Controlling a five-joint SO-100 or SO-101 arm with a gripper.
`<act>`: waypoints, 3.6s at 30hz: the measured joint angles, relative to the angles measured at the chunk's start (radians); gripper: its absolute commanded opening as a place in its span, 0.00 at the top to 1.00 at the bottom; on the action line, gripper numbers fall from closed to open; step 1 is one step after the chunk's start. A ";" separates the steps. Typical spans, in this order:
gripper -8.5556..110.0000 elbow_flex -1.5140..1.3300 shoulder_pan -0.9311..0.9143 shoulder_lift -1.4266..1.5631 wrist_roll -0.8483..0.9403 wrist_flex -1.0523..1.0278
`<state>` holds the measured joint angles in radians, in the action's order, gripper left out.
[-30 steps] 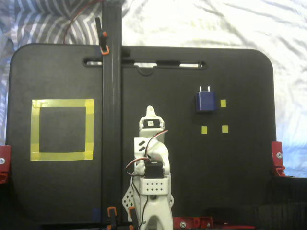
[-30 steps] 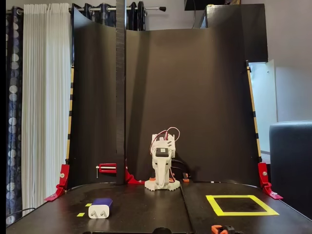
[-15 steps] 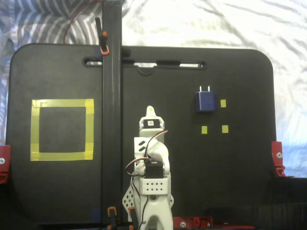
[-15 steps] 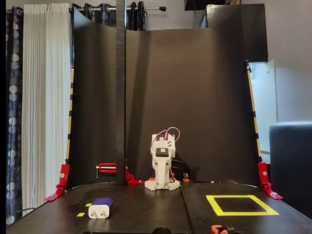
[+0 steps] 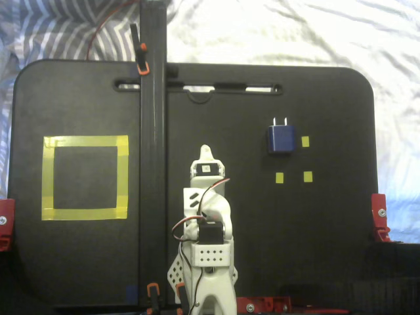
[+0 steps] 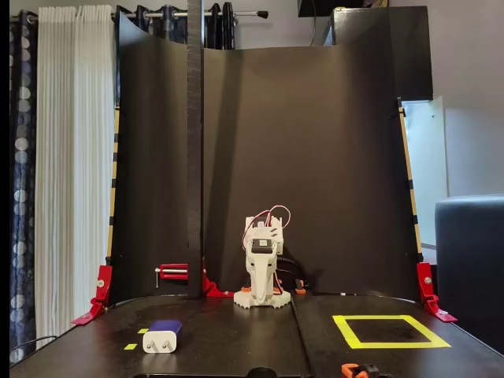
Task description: Grasp a block and put it in the designated area.
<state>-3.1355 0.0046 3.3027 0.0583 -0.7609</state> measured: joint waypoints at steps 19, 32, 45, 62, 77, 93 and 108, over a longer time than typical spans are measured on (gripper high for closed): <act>0.93 0.000 0.000 0.000 0.000 0.000; 0.93 0.252 -0.071 -0.316 0.124 0.025; 0.93 0.732 -0.106 -0.788 0.586 -0.046; 0.93 1.212 -0.207 -1.209 1.414 -0.509; 0.93 1.529 -0.413 -1.592 1.858 -0.704; 0.92 1.686 -0.607 -1.873 2.075 -0.595; 0.65 1.697 -0.663 -1.968 2.160 -0.497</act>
<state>-1.4389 -0.6581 1.3346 2.2181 -1.2579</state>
